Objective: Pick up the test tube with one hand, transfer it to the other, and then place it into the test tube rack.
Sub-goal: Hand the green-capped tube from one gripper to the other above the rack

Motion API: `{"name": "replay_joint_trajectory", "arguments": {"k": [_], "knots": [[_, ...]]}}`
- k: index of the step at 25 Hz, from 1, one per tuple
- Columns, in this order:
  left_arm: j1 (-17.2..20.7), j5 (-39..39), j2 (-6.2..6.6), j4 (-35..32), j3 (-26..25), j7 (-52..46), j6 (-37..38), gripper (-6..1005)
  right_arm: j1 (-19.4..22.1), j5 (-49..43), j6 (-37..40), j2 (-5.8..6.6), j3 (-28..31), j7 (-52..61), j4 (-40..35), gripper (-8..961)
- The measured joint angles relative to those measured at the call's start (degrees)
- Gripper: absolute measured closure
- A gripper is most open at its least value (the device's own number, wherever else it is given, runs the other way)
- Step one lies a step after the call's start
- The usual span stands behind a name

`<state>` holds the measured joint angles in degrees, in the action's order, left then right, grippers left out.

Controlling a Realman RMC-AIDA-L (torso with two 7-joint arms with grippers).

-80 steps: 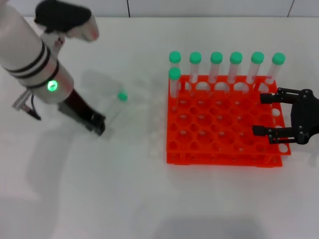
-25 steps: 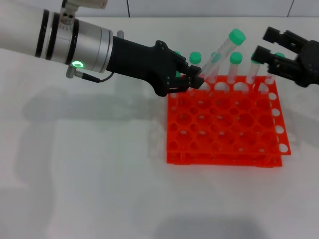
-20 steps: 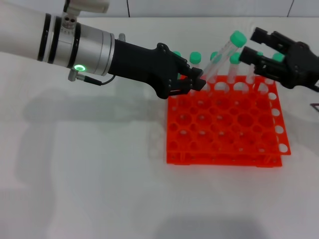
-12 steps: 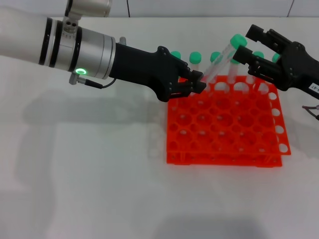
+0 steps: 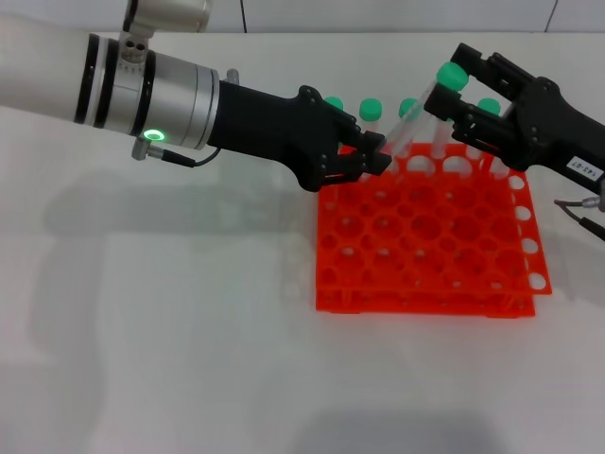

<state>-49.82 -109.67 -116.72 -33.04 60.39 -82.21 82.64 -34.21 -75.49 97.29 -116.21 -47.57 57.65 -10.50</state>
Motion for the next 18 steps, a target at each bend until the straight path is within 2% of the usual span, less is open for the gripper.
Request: {"name": "replay_joint_trajectory", "arguments": {"k": [18], "knots": [[-0.18,-0.04,-0.07,-0.01,0.24,0.06,-0.46,774,-0.84,-0.41,-1.69,0.03,0.02,-1.65,0.75,274]]}}
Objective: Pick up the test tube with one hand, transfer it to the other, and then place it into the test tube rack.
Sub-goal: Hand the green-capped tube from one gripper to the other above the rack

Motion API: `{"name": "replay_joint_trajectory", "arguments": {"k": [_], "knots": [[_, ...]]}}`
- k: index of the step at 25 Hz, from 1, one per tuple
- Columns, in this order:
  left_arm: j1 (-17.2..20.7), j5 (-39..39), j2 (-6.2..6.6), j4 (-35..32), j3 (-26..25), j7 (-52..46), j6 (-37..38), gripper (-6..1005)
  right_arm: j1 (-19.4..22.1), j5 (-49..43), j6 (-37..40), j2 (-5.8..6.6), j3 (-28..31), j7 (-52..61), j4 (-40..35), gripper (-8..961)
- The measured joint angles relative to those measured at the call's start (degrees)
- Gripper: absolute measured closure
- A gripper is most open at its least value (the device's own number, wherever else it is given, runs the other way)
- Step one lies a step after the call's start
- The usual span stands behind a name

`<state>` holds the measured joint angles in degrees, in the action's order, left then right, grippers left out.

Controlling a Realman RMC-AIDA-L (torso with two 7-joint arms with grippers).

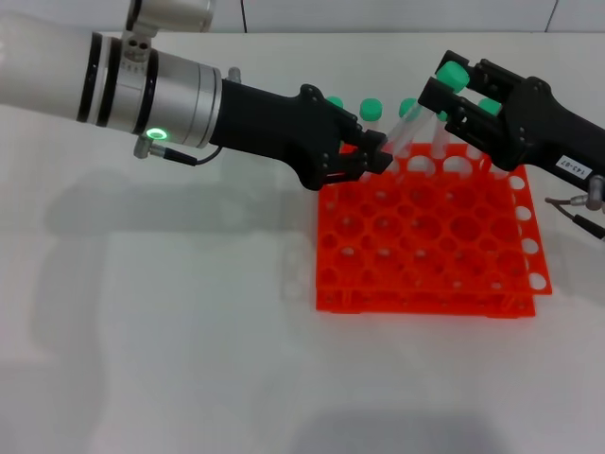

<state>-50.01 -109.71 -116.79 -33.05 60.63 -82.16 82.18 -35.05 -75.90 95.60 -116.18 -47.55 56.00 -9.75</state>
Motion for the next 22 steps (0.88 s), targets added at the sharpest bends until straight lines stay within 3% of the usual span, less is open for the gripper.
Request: {"name": "replay_joint_trajectory", "arguments": {"k": [6,11,16,22], "knots": [[-0.10,-0.04,-0.19,0.00,0.02,0.06,-0.01,772,-0.37,0.21,-1.15,0.00,0.04,-0.02,0.00,458],[0.00,-0.06,-0.23,0.00,0.02,0.16,0.00,770,-0.42,0.30,-1.14,0.00,0.13,-0.01,-0.02,474],[0.13,-0.04,-0.34,0.00,0.01,0.16,0.00,768,-0.51,0.30,-1.14,0.00,0.03,-0.73,-0.12,689],[-0.10,-0.12,-0.66,0.01,0.02,-0.45,-0.07,765,-0.62,0.36,-0.85,0.00,0.01,-1.13,-0.05,695]]}}
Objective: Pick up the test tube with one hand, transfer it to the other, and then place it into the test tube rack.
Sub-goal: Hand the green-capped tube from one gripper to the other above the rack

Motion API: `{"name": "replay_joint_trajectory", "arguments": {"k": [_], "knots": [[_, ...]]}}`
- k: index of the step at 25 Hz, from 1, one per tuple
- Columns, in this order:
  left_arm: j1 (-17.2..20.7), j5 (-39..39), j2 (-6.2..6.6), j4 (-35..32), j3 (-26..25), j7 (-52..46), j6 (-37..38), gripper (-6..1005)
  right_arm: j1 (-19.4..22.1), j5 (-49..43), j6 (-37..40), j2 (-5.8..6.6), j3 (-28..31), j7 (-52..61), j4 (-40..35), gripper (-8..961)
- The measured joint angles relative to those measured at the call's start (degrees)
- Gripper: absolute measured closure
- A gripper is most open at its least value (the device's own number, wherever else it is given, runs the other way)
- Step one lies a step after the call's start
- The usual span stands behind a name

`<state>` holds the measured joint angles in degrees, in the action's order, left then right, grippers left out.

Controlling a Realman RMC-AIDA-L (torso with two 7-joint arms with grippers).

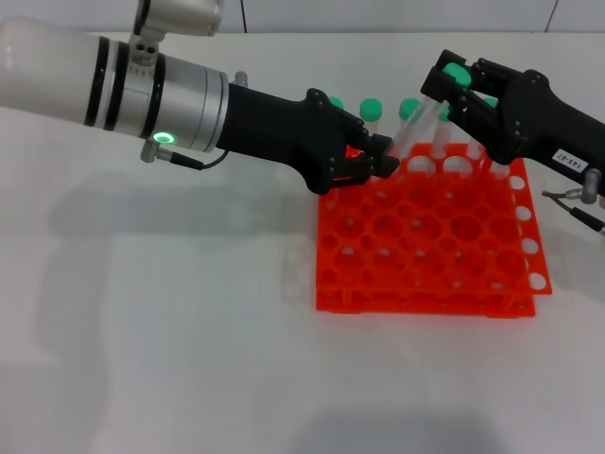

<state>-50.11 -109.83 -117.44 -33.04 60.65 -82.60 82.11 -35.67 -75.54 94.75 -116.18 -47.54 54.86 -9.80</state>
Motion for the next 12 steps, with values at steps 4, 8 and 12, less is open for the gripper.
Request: {"name": "replay_joint_trajectory", "arguments": {"k": [4,8,12], "knots": [[0.13,-0.32,-0.50,-1.44,0.02,-2.05,-0.23,764,-0.03,0.24,0.24,0.01,0.05,0.21,-0.11,695],[0.86,-1.82,-1.64,-4.40,0.22,-5.58,-1.06,762,-0.02,0.01,0.54,0.08,-0.03,0.32,0.03,695],[1.34,-2.16,-1.78,-6.13,1.42,-8.72,-1.06,677,-0.02,-0.03,0.97,0.15,-0.02,0.66,-0.05,695]]}}
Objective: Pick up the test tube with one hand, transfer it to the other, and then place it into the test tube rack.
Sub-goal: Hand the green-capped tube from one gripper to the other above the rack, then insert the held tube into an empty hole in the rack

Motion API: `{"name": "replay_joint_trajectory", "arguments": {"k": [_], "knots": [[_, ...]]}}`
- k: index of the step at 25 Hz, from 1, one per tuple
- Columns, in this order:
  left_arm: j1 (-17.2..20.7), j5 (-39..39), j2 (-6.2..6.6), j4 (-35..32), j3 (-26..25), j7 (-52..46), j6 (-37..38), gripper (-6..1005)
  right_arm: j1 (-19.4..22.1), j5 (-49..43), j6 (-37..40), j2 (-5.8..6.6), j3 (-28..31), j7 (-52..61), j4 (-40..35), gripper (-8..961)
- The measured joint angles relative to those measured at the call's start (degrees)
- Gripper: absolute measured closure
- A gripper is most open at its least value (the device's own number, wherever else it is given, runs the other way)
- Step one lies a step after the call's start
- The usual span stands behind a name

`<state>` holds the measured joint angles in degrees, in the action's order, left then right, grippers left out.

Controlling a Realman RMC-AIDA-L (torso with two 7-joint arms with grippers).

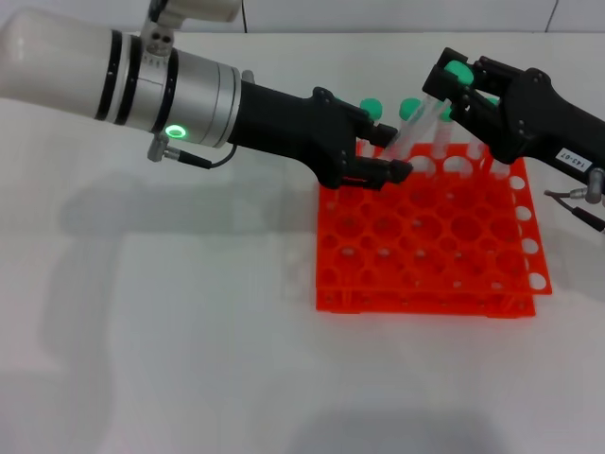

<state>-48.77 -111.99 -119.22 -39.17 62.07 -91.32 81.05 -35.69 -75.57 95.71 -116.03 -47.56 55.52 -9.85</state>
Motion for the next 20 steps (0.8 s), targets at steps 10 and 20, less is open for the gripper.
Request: {"name": "replay_joint_trajectory", "arguments": {"k": [10,20], "knots": [[10.84,-2.53,0.02,-24.00,0.16,-16.56,4.80,412,0.05,-0.60,0.14,0.68,0.00,1.72,-1.48,695],[31.62,5.29,-0.21,-41.40,0.17,-16.55,6.30,111,-0.16,-1.47,-2.82,0.88,-2.59,5.33,-6.18,695]]}}
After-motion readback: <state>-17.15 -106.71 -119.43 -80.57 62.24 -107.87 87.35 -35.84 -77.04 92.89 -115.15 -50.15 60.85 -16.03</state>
